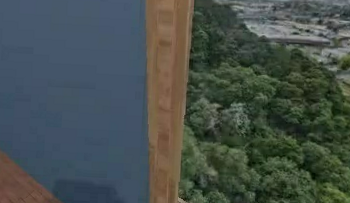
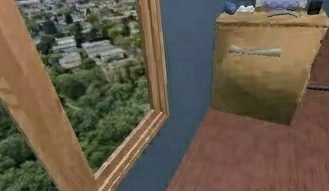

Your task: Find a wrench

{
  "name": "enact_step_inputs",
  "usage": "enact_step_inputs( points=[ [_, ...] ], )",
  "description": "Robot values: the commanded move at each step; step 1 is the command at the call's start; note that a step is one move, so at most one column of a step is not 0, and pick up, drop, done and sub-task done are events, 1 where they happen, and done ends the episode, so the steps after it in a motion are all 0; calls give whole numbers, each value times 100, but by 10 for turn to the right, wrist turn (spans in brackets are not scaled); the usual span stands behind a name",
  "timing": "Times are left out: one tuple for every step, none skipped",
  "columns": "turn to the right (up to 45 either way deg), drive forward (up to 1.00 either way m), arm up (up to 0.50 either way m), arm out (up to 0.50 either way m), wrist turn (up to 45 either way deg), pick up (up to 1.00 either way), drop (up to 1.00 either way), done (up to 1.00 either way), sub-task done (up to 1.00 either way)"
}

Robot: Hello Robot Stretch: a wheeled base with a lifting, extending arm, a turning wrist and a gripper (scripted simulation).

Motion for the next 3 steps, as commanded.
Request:
enact_step_inputs(
  points=[
    [-450, 0, 0, 0, 0, 0, 0, 0, 0],
    [-450, 0, 0, 0, 0, 0, 0, 0, 0],
    [-450, 0, 0, 0, 0, 0, 0, 0, 0]
  ],
)
